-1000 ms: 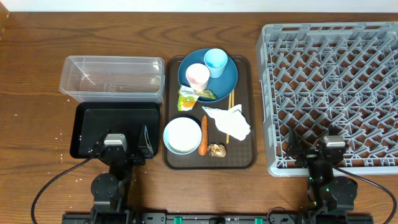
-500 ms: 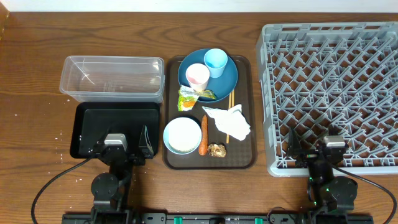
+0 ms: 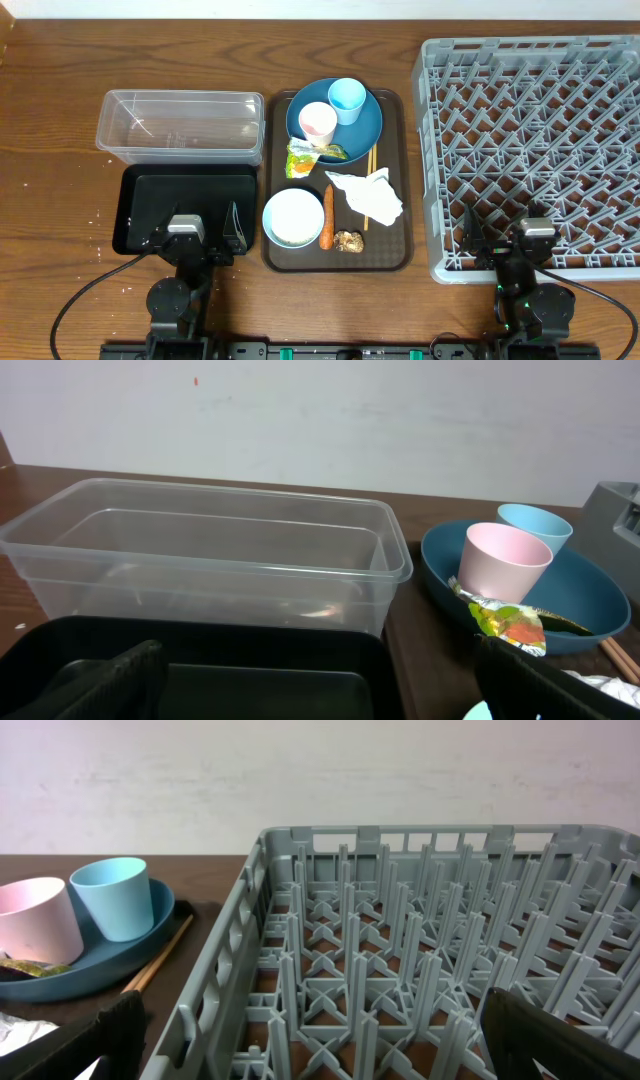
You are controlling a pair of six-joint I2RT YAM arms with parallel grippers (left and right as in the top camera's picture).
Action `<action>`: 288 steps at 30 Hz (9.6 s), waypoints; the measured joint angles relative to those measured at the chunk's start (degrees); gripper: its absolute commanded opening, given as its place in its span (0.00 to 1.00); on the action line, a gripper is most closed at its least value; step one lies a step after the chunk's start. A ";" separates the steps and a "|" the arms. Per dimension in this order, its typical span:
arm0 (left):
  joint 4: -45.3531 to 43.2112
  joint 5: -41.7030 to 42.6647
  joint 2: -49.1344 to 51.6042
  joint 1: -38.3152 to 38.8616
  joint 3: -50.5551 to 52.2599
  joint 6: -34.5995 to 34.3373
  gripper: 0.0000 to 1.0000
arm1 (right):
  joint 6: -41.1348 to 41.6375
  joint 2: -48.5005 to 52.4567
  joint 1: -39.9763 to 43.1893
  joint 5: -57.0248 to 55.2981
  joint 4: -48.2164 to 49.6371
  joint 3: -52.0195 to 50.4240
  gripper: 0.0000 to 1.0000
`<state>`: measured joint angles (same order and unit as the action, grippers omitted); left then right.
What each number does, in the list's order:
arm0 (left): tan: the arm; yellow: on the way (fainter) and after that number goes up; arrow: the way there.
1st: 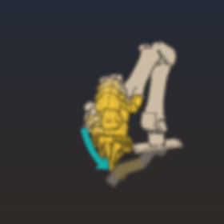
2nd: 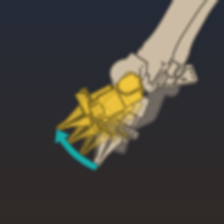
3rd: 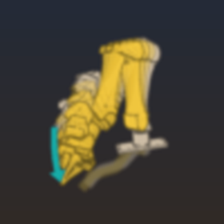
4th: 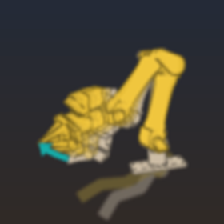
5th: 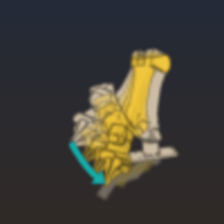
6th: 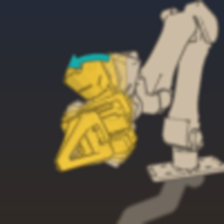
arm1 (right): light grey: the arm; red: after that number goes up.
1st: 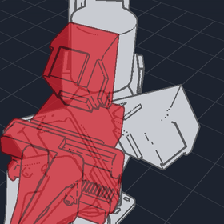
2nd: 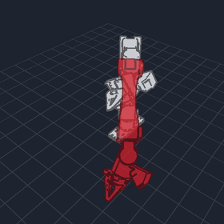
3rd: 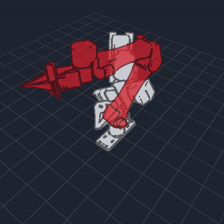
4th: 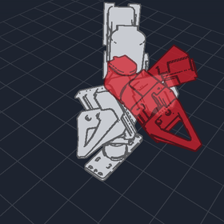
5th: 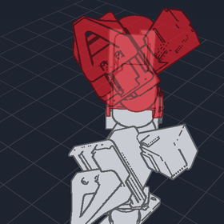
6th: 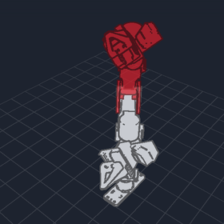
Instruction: Sort waste into correct bins and load items into the dishwasher rack
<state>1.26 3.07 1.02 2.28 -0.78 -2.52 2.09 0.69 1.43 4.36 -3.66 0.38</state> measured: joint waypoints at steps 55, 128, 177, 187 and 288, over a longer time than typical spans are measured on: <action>0.00 0.00 0.00 0.00 0.00 0.00 0.98 | 0.00 0.00 0.00 0.00 0.00 -0.02 0.99; 15.54 5.81 12.22 0.00 -25.05 -1.97 0.98 | 0.00 0.02 0.00 0.00 -0.02 0.00 0.99; 59.41 11.89 93.88 14.49 -88.08 -9.53 0.70 | 0.00 0.04 0.00 -0.02 0.00 0.00 0.99; 56.35 8.52 106.29 17.86 -88.08 -10.97 0.70 | 0.00 0.04 0.00 -0.02 0.00 0.00 0.99; 43.71 -12.15 111.49 -14.29 -88.08 -10.54 0.63 | 0.00 0.04 0.00 -0.02 0.00 0.00 0.99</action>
<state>44.97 -9.08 112.51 -12.01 -88.86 -13.06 2.09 0.73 1.43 4.34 -3.66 0.38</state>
